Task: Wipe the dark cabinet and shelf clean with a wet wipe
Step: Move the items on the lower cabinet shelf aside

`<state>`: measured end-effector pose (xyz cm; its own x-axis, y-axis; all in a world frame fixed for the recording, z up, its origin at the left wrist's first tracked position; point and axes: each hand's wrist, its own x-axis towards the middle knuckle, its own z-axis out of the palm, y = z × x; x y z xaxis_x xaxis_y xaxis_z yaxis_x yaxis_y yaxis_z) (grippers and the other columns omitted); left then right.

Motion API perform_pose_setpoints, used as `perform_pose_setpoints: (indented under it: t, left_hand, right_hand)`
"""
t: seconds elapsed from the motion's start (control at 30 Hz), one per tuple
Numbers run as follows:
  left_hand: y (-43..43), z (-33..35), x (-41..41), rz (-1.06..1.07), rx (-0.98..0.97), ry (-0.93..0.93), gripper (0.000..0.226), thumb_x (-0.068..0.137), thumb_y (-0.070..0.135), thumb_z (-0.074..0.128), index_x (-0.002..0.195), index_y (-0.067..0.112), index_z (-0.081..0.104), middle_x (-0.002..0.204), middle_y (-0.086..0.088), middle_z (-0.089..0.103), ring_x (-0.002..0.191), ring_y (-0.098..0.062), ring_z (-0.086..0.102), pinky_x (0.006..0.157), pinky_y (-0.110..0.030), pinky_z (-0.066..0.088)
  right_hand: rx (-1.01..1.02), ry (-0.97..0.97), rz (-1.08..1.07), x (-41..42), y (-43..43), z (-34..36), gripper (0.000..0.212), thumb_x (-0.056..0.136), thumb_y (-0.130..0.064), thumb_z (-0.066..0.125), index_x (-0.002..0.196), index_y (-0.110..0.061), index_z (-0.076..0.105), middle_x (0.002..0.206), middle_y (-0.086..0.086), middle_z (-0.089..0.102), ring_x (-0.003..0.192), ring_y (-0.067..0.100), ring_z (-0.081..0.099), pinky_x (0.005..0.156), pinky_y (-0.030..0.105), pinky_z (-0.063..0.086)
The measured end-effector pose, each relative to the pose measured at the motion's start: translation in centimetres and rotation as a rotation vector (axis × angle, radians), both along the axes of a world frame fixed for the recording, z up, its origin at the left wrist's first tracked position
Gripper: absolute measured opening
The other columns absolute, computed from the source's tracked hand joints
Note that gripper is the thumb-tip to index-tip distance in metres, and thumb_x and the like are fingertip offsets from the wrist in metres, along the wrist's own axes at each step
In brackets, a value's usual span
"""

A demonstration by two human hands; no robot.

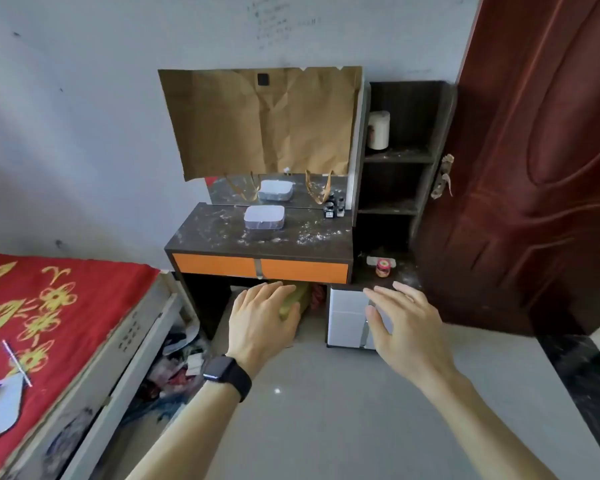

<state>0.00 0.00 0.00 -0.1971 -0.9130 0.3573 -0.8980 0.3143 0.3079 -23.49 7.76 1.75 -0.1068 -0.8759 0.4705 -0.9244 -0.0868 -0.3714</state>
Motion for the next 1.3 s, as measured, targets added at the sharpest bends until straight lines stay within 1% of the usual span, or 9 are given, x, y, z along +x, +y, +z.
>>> perform_pose_setpoints:
  t: [0.1,0.23,0.4,0.57,0.7,0.8,0.97,1.17,1.3]
  left_hand:
    - [-4.6,-0.5,-0.1,-0.011,-0.021,0.031,0.033,0.088,0.043,0.060,0.118,0.033,0.069,0.121,0.012,0.068,0.118,-0.018,0.058,0.104,-0.037,0.041]
    - [-10.6,-1.0,0.1,-0.017,0.010,0.021,0.032,0.090,0.043,0.059,0.119,0.033,0.068,0.122,0.012,0.067,0.119,-0.018,0.057,0.105,-0.038,0.041]
    - [-17.6,-1.9,1.2,-0.021,0.084,0.024,0.035,0.092,0.043,0.054,0.124,0.034,0.066,0.126,0.012,0.065,0.123,-0.019,0.053,0.107,-0.037,0.036]
    - [-24.0,-3.9,2.6,0.014,0.123,-0.004,0.034,0.092,0.044,0.051,0.123,0.037,0.065,0.126,0.013,0.064,0.122,-0.018,0.054,0.107,-0.038,0.038]
    - [-30.1,-6.0,3.5,0.038,0.139,-0.075,0.035,0.091,0.046,0.053,0.123,0.036,0.065,0.128,0.011,0.064,0.123,-0.019,0.053,0.106,-0.040,0.038]
    - [-34.8,-7.3,3.9,0.080,0.183,-0.139,0.037,0.092,0.046,0.050,0.125,0.037,0.064,0.131,0.011,0.063,0.127,-0.019,0.050,0.108,-0.040,0.032]
    - [-40.9,-8.8,4.6,0.158,0.285,-0.148,0.040,0.093,0.046,0.048,0.130,0.036,0.060,0.136,0.009,0.059,0.130,-0.020,0.047,0.110,-0.040,0.030]
    - [-47.2,-11.7,5.3,0.230,0.353,-0.090,0.035,0.093,0.044,0.052,0.124,0.036,0.064,0.130,0.009,0.063,0.126,-0.023,0.050,0.107,-0.041,0.033]
    - [-52.0,-14.9,6.1,0.248,0.474,-0.075,0.032,0.093,0.045,0.050,0.122,0.038,0.063,0.131,0.011,0.062,0.127,-0.021,0.049,0.107,-0.041,0.033]
  right_hand:
    - [0.022,-0.017,-0.028,0.2,-4.0,-0.2,0.035,0.091,-0.032,0.054,0.120,-0.024,0.072,0.120,-0.007,0.071,0.125,0.025,0.056,0.092,0.045,0.052]
    - [0.076,0.001,-0.053,0.3,-9.5,-0.7,0.039,0.091,-0.035,0.051,0.123,-0.024,0.071,0.122,-0.008,0.070,0.127,0.023,0.055,0.095,0.044,0.050]
    - [0.116,0.004,-0.069,0.6,-16.0,-2.1,0.034,0.094,-0.032,0.057,0.126,-0.023,0.068,0.125,-0.009,0.068,0.128,0.022,0.053,0.098,0.040,0.047]
    - [0.183,-0.023,-0.037,1.1,-22.6,-3.9,0.039,0.093,-0.036,0.050,0.124,-0.023,0.070,0.124,-0.008,0.069,0.127,0.023,0.053,0.098,0.043,0.047]
    - [0.192,-0.031,-0.003,1.0,-29.3,-5.8,0.032,0.094,-0.031,0.058,0.122,-0.024,0.071,0.123,-0.007,0.070,0.127,0.023,0.054,0.099,0.045,0.048]
    - [0.220,-0.033,0.027,0.6,-34.9,-6.8,0.035,0.094,-0.033,0.052,0.122,-0.023,0.071,0.122,-0.005,0.070,0.127,0.024,0.054,0.101,0.047,0.047]
    - [0.321,-0.057,0.072,0.1,-43.3,-8.2,0.031,0.096,-0.029,0.057,0.125,-0.026,0.069,0.128,-0.007,0.067,0.132,0.022,0.049,0.105,0.046,0.043]
    - [0.435,0.030,0.142,0.6,-51.8,-11.2,0.029,0.095,-0.028,0.060,0.121,-0.024,0.072,0.124,-0.003,0.070,0.129,0.026,0.053,0.101,0.045,0.046]
    - [0.548,0.109,0.153,1.4,-57.4,-14.7,0.030,0.095,-0.032,0.057,0.121,-0.028,0.071,0.125,-0.006,0.069,0.129,0.025,0.052,0.103,0.041,0.044]
